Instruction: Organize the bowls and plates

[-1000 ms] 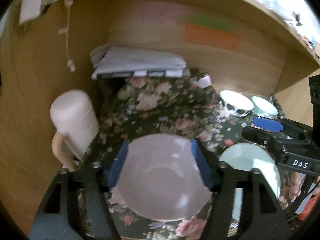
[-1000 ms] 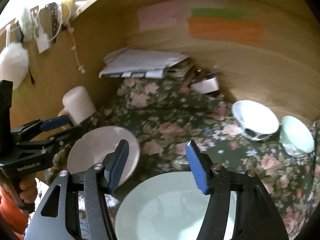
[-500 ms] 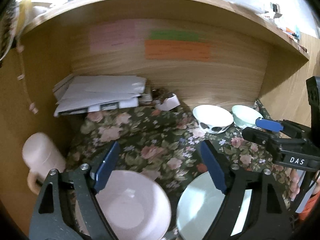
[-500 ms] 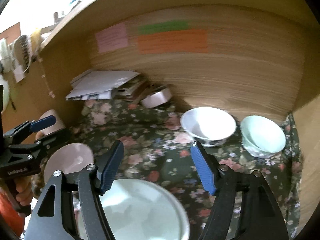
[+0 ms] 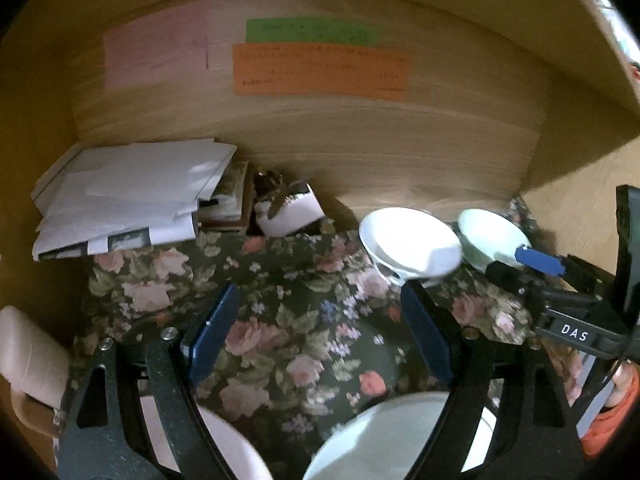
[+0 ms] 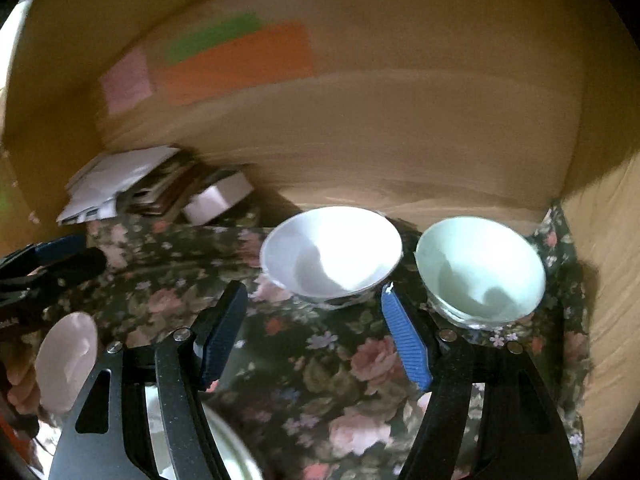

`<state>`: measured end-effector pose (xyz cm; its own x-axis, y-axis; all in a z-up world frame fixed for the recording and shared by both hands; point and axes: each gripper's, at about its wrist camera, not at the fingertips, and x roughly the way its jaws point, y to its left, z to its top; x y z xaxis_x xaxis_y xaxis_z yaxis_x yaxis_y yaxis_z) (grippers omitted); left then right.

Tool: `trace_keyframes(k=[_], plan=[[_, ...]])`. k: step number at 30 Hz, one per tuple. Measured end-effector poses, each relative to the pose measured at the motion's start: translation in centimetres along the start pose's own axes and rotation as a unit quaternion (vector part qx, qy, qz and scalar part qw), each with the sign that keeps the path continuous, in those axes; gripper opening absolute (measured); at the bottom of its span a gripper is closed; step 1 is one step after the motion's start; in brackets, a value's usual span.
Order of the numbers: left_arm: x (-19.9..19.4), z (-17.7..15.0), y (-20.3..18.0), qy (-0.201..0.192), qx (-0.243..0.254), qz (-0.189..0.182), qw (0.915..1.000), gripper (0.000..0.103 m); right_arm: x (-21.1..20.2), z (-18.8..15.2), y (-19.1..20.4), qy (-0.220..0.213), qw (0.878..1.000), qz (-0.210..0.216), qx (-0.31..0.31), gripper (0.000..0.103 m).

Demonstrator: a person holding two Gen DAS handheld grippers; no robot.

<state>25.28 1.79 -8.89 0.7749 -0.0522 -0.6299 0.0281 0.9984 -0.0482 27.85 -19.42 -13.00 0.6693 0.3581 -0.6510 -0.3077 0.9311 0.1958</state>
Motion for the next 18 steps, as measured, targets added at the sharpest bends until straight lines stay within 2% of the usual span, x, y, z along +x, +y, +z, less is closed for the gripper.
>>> trace_keyframes(k=[6, 8, 12, 18], plan=[[3.0, 1.2, 0.5, 0.008, 0.008, -0.002, 0.9999, 0.083, 3.7, 0.4, -2.7, 0.026, 0.999, -0.007, 0.045, 0.065], [4.1, 1.5, 0.6, 0.011, 0.015, -0.003, 0.9998, 0.083, 4.7, 0.4, -3.2, 0.036, 0.998, -0.003, 0.057, 0.057], [5.9, 1.9, 0.3, -0.002, 0.037, 0.011, 0.9993, 0.083, 6.4, 0.5, -3.8, 0.056, 0.996, -0.001, 0.071, 0.052], [9.0, 2.7, 0.8, 0.029, 0.028, -0.002, 0.9992, 0.083, 8.8, 0.2, -4.2, 0.087, 0.993, -0.003, 0.076, 0.048]])
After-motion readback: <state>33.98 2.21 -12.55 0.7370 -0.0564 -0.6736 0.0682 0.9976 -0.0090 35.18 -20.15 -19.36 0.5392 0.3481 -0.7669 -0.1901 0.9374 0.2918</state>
